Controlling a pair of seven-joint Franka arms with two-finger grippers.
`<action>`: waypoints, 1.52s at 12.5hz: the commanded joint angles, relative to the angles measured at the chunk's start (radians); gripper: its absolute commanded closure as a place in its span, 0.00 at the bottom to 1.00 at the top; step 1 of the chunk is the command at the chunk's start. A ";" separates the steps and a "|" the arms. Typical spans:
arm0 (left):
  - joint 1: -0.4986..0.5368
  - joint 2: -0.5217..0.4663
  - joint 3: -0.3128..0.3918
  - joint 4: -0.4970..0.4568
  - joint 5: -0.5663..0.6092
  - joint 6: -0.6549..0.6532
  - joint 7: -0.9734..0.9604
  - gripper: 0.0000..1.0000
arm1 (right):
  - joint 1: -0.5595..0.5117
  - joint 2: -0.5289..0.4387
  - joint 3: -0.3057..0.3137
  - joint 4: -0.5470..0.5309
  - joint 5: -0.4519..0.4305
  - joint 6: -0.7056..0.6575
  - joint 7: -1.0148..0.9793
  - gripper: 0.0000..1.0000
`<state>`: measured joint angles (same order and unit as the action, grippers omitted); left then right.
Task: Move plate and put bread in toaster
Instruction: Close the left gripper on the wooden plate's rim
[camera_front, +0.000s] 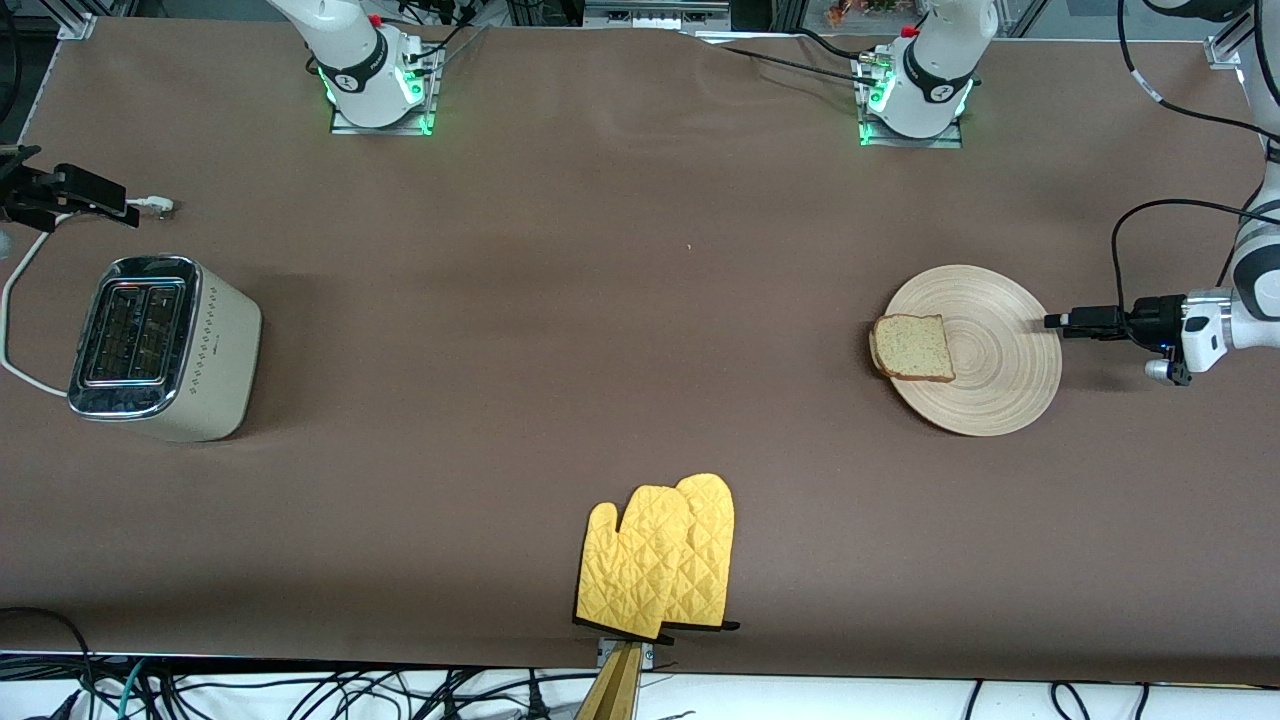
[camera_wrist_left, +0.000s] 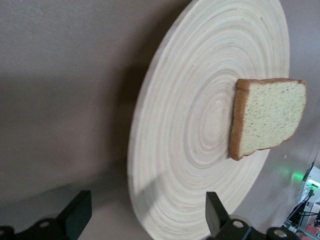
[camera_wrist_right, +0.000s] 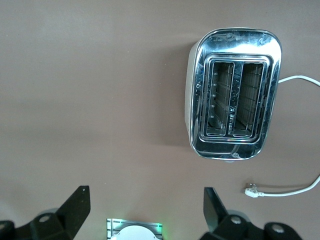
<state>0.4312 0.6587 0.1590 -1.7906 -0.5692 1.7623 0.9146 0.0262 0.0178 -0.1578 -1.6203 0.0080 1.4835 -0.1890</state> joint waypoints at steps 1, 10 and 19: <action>0.017 0.032 -0.003 0.031 -0.053 0.005 0.078 0.00 | -0.006 -0.009 0.001 -0.001 0.018 -0.011 -0.003 0.00; 0.006 0.078 -0.004 0.030 -0.184 0.005 0.083 0.14 | -0.006 -0.009 0.001 -0.001 0.018 -0.014 -0.003 0.00; -0.015 0.111 -0.006 0.025 -0.248 0.005 0.132 0.47 | -0.005 -0.009 0.001 -0.001 0.018 -0.015 -0.003 0.00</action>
<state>0.4377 0.7392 0.1525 -1.7760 -0.7781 1.7600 1.0039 0.0262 0.0178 -0.1578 -1.6203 0.0086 1.4793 -0.1890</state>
